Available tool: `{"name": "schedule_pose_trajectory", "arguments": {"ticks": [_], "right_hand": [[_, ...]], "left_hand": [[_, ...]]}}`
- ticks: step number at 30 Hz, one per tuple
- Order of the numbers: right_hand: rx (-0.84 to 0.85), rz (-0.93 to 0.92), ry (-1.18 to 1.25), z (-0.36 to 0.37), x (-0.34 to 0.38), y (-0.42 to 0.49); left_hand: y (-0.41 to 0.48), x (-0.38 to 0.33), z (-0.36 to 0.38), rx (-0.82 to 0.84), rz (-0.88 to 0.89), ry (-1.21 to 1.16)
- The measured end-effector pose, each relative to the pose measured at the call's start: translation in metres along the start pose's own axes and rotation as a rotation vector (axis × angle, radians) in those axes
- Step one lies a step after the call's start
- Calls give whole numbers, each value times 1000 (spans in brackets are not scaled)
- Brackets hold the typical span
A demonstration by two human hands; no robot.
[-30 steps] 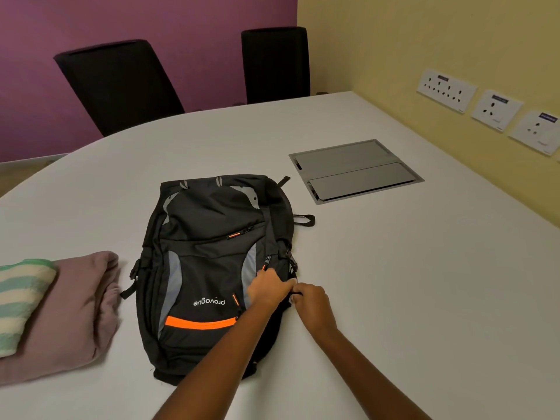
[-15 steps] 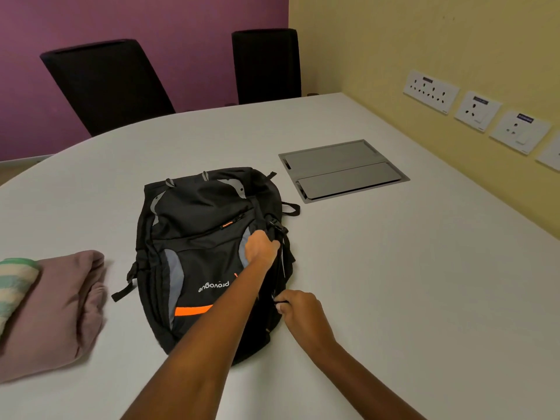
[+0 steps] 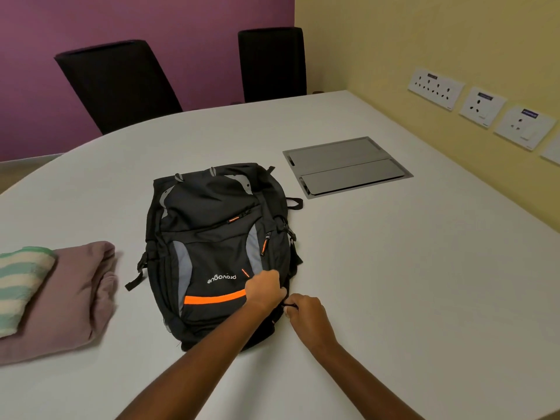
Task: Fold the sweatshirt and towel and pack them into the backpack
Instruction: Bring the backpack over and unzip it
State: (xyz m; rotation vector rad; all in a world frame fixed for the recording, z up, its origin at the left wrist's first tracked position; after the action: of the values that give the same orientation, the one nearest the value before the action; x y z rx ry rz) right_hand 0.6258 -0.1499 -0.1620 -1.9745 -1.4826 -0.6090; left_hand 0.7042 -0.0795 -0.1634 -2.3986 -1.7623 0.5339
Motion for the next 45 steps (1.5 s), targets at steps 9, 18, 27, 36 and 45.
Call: {"name": "schedule_pose_trajectory", "arguments": {"ticks": [9, 18, 27, 36, 45], "right_hand": [[108, -131, -29, 33, 38, -34], [109, -76, -9, 56, 23, -40], [22, -56, 35, 73, 7, -53], [55, -195, -27, 87, 38, -74], [-106, -416, -435, 55, 80, -51]], "left_hand": [[20, 8, -34, -74, -59, -346], [-1, 15, -9, -29, -68, -514], [-82, 46, 13, -294, -59, -244], [-123, 87, 8, -421, -119, -190], [-140, 132, 30, -363, -279, -843]]}}
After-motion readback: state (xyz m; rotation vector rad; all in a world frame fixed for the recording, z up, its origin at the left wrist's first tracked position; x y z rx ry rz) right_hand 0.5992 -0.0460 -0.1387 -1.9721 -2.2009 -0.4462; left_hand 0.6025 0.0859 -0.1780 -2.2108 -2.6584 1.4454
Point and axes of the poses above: each hand's wrist, its own y-axis towards the middle knuckle, its own z-axis out of the palm, x = y × z, the point moved 8 cm from there along y, towards the middle knuckle, and after that the axes turned 1 degree about z, right-handed, at the moved point
